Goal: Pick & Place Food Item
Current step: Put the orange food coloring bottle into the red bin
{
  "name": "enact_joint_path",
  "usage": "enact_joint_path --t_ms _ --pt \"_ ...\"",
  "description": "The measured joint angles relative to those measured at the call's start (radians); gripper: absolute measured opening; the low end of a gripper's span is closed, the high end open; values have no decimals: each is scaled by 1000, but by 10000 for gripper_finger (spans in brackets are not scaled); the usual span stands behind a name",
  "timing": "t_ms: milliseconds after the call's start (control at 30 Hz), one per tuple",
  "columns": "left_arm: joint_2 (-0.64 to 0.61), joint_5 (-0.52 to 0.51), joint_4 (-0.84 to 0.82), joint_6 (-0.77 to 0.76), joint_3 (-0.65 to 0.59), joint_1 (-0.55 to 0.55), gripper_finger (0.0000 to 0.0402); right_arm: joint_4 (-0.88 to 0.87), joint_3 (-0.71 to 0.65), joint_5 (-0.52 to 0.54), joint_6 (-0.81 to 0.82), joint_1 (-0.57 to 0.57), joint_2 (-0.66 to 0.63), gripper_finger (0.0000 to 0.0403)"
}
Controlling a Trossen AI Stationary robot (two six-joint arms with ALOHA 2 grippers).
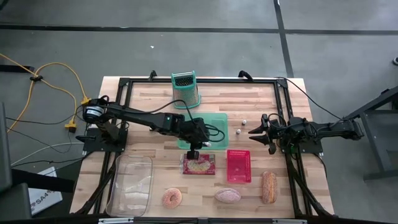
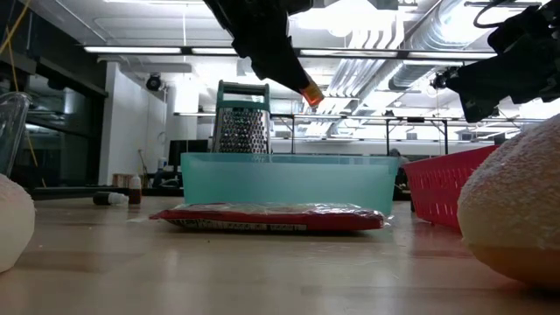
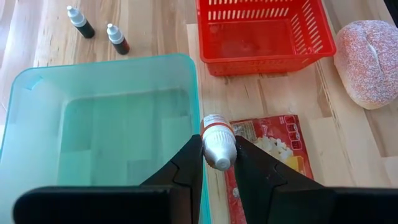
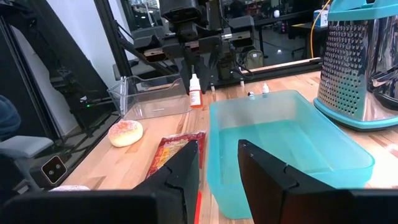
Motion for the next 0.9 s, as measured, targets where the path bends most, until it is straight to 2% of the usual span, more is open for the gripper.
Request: enact_joint_path --t_ms 433,700,900 --pt "0 0 1 0 0 0 68 12 0 -2 1 0 0 100" --pt "0 1 7 0 0 0 68 43 0 28 99 3 31 100" --pt "0 1 15 0 0 0 68 243 2 6 70 3 147 100"
